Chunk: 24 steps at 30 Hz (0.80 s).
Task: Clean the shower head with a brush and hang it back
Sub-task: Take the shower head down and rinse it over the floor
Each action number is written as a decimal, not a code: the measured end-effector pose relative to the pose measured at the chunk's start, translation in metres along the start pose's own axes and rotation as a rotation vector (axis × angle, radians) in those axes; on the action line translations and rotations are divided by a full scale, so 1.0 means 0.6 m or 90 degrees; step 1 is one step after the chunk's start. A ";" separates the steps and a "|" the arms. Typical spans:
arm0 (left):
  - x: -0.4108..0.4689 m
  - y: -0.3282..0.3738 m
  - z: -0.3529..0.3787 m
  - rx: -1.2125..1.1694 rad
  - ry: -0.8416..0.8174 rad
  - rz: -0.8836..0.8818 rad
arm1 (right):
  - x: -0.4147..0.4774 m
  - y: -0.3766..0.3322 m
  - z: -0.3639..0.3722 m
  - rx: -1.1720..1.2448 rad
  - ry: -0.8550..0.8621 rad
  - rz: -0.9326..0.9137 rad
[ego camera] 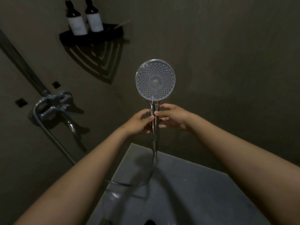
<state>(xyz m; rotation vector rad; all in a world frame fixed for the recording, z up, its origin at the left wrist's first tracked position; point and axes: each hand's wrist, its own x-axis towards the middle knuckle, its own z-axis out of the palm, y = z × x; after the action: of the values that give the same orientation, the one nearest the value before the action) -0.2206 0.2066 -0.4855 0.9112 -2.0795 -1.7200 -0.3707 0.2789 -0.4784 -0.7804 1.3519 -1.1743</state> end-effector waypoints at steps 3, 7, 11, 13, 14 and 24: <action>-0.039 -0.019 0.097 -0.016 -0.037 -0.019 | -0.082 0.064 -0.044 0.013 0.028 0.019; -0.101 -0.028 0.209 -0.048 -0.086 -0.063 | -0.194 0.132 -0.078 0.051 0.082 0.038; -0.155 -0.029 0.290 -0.023 -0.131 -0.071 | -0.301 0.188 -0.091 0.101 0.147 0.053; -0.183 -0.033 0.326 0.001 -0.141 -0.063 | -0.351 0.210 -0.090 0.106 0.177 0.056; -0.196 -0.037 0.340 0.006 -0.138 -0.059 | -0.371 0.219 -0.089 0.103 0.188 0.057; -0.315 -0.049 0.405 -0.037 -0.154 -0.039 | -0.523 0.278 -0.045 0.154 0.311 0.003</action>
<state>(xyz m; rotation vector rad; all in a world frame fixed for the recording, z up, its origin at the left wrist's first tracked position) -0.2126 0.5105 -0.5414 0.7915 -2.1555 -1.9999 -0.3187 0.6259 -0.5412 -0.3238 1.5597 -1.5559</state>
